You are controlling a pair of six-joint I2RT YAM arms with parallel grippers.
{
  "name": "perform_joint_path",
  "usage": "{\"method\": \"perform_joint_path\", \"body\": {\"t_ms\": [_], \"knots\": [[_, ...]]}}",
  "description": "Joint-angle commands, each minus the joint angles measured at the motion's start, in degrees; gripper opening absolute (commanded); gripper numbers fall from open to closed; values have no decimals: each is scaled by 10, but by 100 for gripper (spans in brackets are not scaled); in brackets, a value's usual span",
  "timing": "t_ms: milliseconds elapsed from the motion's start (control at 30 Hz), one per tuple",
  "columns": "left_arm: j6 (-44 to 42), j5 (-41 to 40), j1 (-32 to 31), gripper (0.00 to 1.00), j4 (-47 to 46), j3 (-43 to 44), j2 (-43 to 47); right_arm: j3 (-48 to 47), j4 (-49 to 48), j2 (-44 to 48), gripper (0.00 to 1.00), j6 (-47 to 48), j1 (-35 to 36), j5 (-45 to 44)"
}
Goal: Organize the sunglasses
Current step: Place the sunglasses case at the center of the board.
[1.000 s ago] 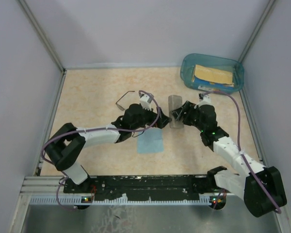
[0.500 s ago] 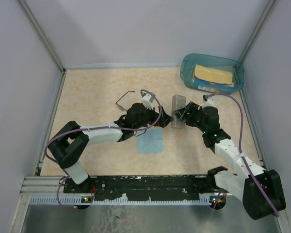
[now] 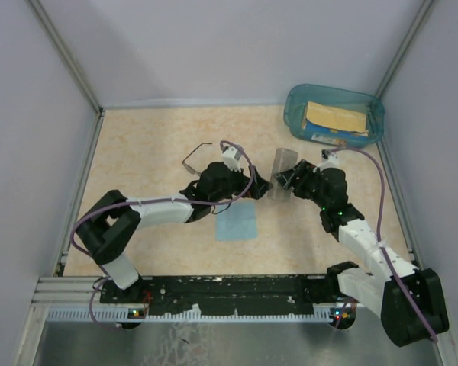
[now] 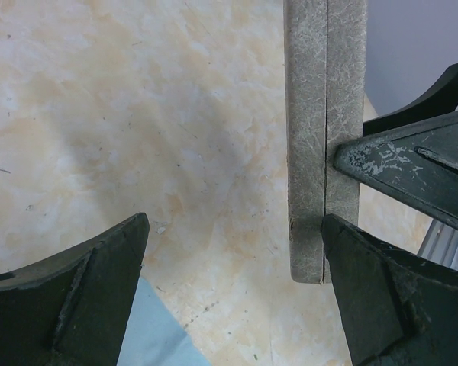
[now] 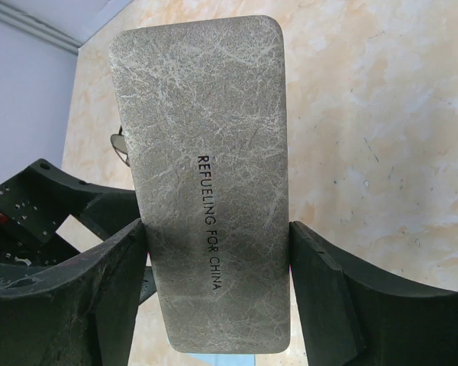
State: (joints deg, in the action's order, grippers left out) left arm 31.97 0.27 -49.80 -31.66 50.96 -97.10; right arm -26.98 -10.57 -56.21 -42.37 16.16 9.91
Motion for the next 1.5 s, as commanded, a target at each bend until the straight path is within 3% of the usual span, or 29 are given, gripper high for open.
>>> {"method": "perform_joint_path", "body": {"t_ms": [0, 333, 467, 667, 1000, 1300, 1467], "knots": [[-4, -26, -3, 100, 7, -8, -6, -20, -70, 26, 0, -20, 0, 41], [-18, -20, -4, 100, 7, -45, 81, -121, 152, -55, 0, 145, 0, -76], [-26, -36, -2, 100, 16, -71, 110, -140, 171, -99, 0, 180, 10, -102], [-35, -64, -1, 100, 23, -102, 139, -199, 224, -183, 0, 228, 60, -216], [-39, -77, 5, 100, 33, -125, 178, -238, 243, -272, 1, 233, 74, -247], [-42, -87, 8, 100, 37, -136, 200, -253, 238, -319, 29, 224, 74, -243], [-42, -87, 12, 100, 38, -142, 204, -267, 236, -344, 65, 223, 74, -239]]}}
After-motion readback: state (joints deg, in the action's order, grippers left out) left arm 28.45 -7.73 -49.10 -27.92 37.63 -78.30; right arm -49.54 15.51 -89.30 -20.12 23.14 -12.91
